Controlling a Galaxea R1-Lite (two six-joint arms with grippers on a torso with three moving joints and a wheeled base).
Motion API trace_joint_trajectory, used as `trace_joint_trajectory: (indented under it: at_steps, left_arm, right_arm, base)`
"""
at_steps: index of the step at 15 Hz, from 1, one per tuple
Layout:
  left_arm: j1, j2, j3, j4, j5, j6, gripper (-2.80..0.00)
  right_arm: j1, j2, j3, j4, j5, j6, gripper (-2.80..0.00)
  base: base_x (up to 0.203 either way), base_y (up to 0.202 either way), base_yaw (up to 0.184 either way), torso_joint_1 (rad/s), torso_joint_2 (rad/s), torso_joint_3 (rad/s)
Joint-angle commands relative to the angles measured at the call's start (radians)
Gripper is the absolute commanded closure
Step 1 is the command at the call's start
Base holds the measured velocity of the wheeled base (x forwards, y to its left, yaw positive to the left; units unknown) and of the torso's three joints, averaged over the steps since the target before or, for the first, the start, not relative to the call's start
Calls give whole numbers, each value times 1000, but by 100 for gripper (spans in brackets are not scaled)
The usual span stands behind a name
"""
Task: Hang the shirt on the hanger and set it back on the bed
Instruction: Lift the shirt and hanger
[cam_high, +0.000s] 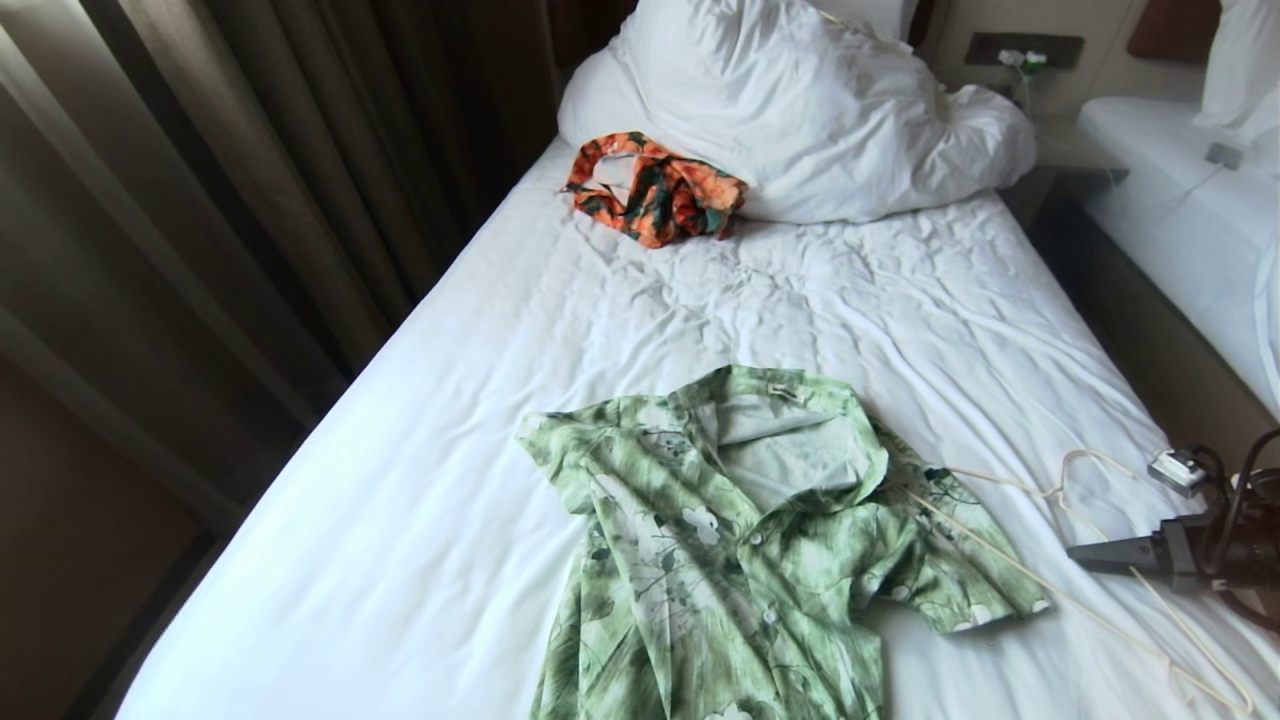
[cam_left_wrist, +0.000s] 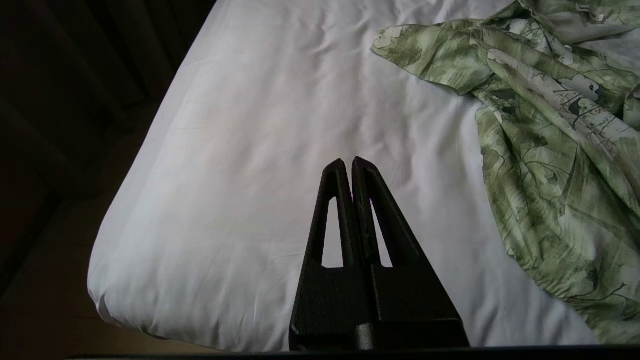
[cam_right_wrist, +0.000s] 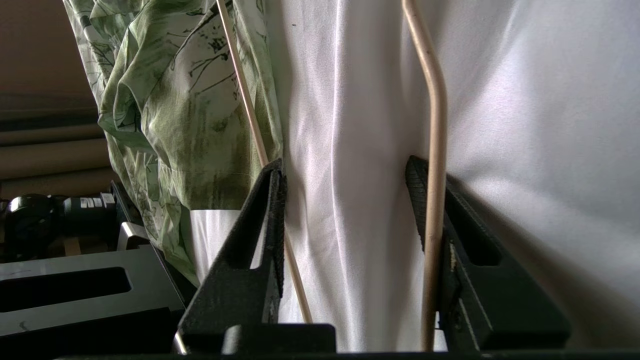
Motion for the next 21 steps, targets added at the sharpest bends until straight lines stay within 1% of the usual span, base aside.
trace_joint_trajectory:
  at_steps: [1,10,13,17,21]
  left_arm:
    - [0,1,0,0,0,0,0]
    - [-1,1,0,0,0,0,0]
    - [-1,1,0,0,0,0,0]
    - [0,1,0,0,0,0,0]
    - [0,1,0,0,0,0,0]
  right_arm:
    - [-5,-7,0,3,7,-4,0]
    - [-21,-112,30,6,-3,-5,0]
    - [-48,-177,44,8,-5,-9,0]
    - [-105,-265,68,11,-5,-52,0]
    - [-152,-351,103,13,-5,-116,0]
  base:
    - [0,0,0,0,0,0]
    - [0,0,0,0,0,0]
    - [0,0,0,0,0,0]
    - [0,0,0,0,0,0]
    - [0,0,0,0,0,0]
